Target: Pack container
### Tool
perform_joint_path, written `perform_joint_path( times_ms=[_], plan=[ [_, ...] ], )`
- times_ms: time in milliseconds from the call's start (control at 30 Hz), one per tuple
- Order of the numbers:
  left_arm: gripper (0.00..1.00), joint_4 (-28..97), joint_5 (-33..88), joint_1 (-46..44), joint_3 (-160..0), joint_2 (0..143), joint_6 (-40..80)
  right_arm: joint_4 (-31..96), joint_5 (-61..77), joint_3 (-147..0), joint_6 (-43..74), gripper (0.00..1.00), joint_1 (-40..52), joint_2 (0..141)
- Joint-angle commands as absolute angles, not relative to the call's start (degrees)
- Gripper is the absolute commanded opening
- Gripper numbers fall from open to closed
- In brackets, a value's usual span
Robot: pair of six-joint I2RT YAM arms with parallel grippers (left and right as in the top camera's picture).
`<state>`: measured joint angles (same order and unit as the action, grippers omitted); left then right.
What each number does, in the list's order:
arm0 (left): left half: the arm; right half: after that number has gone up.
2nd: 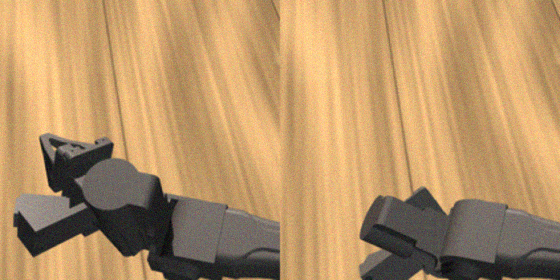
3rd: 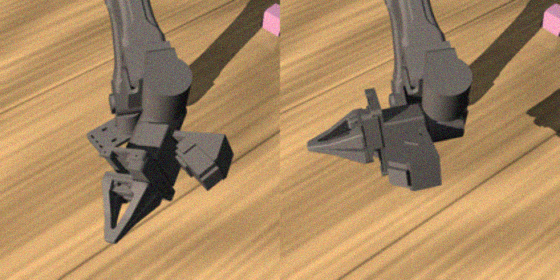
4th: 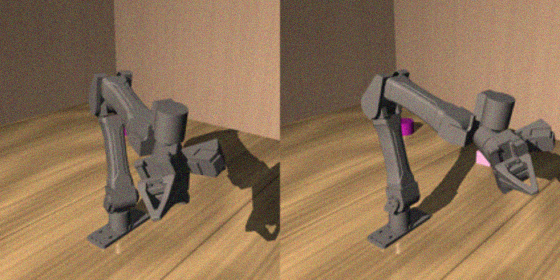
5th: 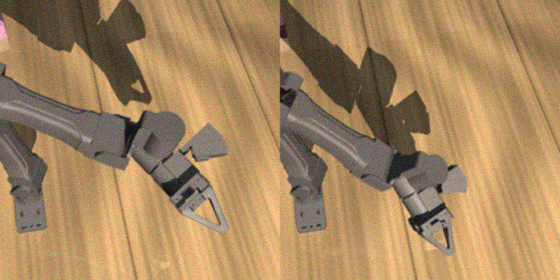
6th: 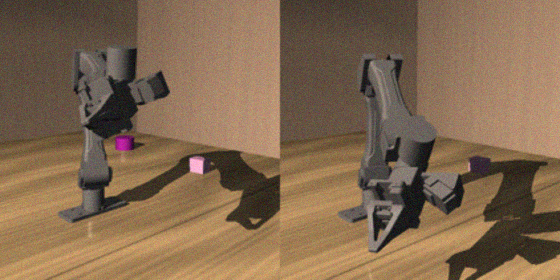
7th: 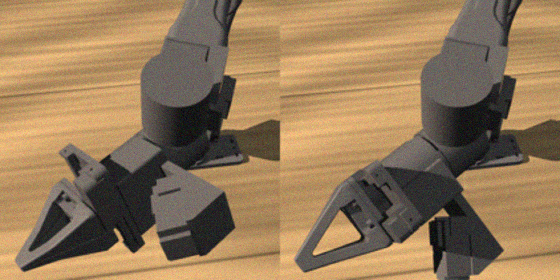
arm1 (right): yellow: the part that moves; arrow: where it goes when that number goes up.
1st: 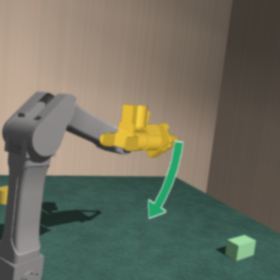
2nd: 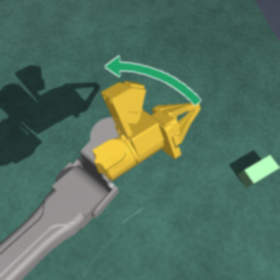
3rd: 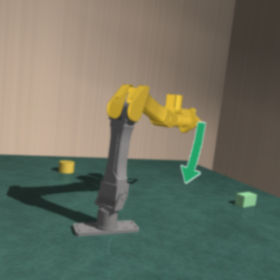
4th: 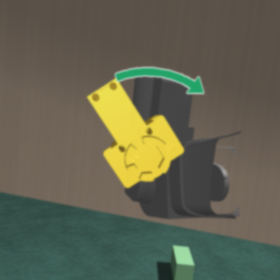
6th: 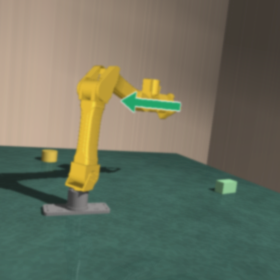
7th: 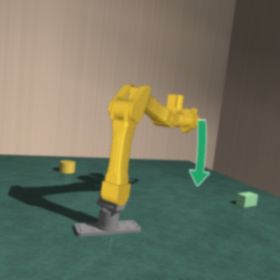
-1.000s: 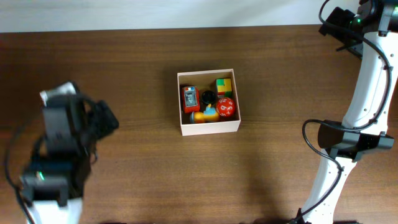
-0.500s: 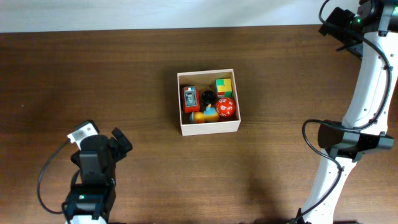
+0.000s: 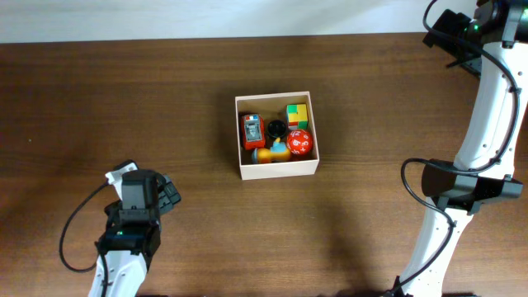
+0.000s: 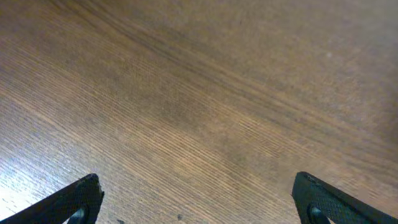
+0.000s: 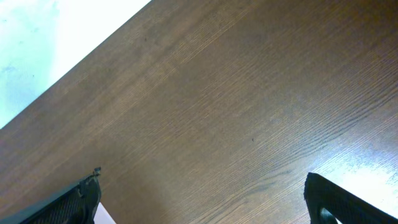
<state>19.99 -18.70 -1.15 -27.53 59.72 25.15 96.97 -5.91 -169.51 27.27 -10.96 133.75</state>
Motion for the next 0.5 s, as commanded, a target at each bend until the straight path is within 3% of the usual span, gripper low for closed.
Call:
perform_joint_path(
  times_ms=[0, 467],
  plan=[
    [0.99, 19.05, -19.29, -1.06, -27.22, 60.2, 25.26, 97.3, -5.98, -170.54, 27.92, 0.99, -11.29, 131.72],
    [0.99, 20.18, -20.51, -1.06, -27.22, 60.2, 25.21, 97.3, -5.98, -170.54, 27.92, 0.99, -11.29, 131.72]
  ],
)
